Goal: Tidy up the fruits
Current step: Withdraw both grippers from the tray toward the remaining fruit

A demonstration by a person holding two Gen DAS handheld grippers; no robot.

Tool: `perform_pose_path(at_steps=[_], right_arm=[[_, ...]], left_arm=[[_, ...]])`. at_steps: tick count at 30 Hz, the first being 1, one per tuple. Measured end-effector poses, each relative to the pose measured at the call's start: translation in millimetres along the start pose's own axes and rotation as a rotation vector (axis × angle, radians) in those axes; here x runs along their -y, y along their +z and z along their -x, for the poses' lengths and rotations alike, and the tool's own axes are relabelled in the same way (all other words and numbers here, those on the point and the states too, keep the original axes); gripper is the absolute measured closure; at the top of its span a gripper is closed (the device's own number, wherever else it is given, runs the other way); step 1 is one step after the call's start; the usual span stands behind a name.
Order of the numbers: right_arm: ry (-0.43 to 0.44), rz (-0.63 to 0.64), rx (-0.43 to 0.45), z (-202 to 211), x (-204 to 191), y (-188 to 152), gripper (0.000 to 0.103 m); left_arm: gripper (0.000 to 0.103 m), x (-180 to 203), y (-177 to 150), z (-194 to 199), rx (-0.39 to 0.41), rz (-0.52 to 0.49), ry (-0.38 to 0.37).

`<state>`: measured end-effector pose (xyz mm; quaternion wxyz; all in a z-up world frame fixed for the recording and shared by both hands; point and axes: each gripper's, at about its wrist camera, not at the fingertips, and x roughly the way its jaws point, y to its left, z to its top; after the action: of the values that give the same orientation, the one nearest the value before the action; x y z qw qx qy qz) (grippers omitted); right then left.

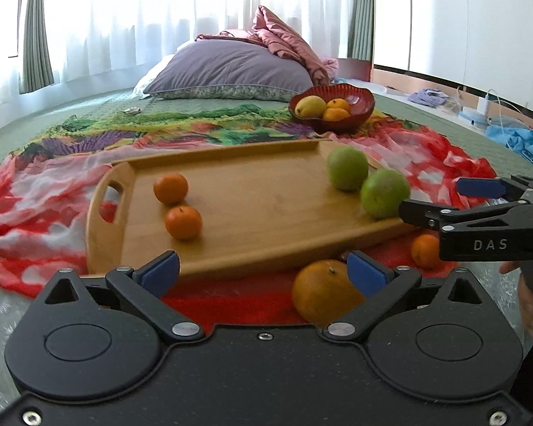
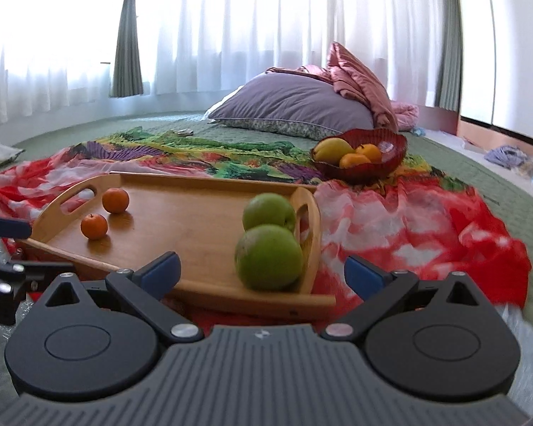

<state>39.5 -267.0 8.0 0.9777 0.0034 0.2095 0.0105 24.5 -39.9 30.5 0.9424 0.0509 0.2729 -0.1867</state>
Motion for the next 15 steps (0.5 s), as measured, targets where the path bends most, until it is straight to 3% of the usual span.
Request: perform_pose_path(at_steps=[15], right_arm=[[-0.023, 0.026, 0.043, 1, -4, -41, 0.0]], left_arm=[[0.002, 20, -28, -6, 0.01, 0.012, 0.02]])
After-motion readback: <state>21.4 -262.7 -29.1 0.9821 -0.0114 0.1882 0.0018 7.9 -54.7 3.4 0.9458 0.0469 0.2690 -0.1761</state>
